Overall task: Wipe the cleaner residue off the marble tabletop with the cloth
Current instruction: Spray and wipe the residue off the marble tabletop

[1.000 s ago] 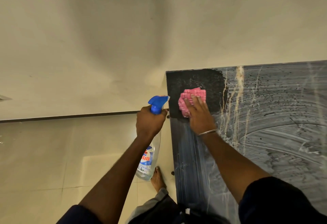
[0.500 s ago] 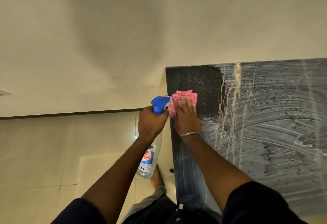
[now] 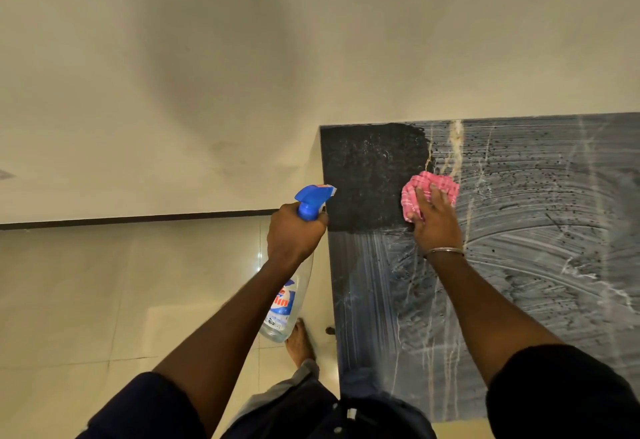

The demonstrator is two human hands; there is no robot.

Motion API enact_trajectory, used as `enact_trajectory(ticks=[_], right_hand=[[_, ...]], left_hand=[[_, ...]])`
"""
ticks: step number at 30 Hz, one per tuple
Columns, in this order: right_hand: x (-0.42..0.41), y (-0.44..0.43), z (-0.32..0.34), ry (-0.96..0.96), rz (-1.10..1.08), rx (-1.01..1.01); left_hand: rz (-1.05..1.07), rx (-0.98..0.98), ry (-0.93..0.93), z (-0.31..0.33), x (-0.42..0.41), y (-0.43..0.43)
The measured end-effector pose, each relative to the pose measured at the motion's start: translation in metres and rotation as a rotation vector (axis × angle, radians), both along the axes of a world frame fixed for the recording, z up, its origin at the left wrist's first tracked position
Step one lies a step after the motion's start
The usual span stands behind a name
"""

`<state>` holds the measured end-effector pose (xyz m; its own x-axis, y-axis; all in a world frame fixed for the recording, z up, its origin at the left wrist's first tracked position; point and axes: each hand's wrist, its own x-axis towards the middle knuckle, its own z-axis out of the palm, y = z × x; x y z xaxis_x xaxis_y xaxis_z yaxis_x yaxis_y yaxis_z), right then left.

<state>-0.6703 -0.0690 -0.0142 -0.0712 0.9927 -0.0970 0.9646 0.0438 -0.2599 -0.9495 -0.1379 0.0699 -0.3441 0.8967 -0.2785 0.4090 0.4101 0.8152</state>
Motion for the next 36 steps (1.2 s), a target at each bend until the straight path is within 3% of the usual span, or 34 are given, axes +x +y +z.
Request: enact_trajectory(ticks=[4,10,15,23,28,36], right_hand=[[-0.041,-0.017,-0.001,-0.023,-0.082,0.03],[-0.154,-0.053,-0.001,0.082,0.284,-0.003],[-0.12,-0.045,-0.007,0.073,0.437,0.001],[0.02,-0.036,-0.005,0.086,0.006,-0.019],[0.004,-0.043,-0.004,0.073,-0.149,0.037],[-0.121,-0.084,-0.005,0.178,0.274,-0.002]], left_hand=[[0.02,0.002,-0.005,0.0,-0.003,-0.006],[0.028,0.008,0.016,0.003,-0.006,-0.016],[0.027,0.005,0.025,-0.001,-0.006,-0.019],[0.005,-0.009,0.023,-0.007,0.009,-0.024],[0.051,-0.047,0.025,-0.006,0.02,-0.036],[0.171,-0.065,0.056,-0.009,0.035,-0.063]])
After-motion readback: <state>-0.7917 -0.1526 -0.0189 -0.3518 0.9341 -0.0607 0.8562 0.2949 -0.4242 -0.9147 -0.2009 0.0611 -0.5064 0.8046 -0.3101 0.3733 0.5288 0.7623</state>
